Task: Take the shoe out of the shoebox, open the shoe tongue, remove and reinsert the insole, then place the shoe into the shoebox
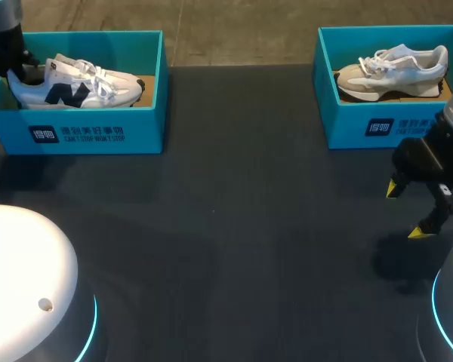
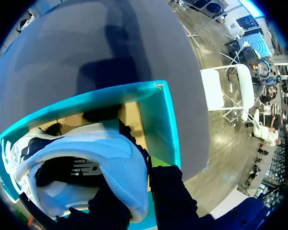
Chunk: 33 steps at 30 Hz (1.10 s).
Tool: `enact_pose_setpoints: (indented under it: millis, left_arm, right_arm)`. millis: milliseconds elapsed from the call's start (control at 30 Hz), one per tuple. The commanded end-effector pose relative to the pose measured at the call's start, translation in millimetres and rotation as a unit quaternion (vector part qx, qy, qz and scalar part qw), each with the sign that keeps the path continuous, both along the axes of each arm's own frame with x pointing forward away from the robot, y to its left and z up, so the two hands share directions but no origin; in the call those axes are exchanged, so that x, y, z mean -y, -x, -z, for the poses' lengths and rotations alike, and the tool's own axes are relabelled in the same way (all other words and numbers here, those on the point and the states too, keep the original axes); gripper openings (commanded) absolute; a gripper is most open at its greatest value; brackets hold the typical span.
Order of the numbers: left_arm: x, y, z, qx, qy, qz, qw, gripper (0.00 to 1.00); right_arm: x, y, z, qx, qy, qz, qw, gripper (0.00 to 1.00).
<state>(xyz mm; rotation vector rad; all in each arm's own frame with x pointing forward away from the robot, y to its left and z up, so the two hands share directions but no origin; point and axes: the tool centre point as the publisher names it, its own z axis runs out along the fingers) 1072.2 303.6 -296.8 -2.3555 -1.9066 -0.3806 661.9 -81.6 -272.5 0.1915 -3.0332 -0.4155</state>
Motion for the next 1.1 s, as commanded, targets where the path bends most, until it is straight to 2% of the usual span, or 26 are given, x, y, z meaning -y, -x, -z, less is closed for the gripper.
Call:
enact_pose_setpoints:
  millis: [33,433,1100]
  left_arm:
    - [3,0.0,4,-0.003,-0.002,0.001,1.000,0.00]
    - [1,-1.7,24,-0.018,-0.018,-0.002,1.000,0.00]
    - [2,9.0,52,-0.047,-0.034,0.004,0.998,0.00]
  right_arm:
    - [-1,-0.5,1,0.000,0.002,0.000,1.000,1.00]
    - [-1,-0.5,1,0.000,0.002,0.000,1.000,1.00]
    - [-1,-0.5,1,0.000,0.002,0.000,1.000,1.00]
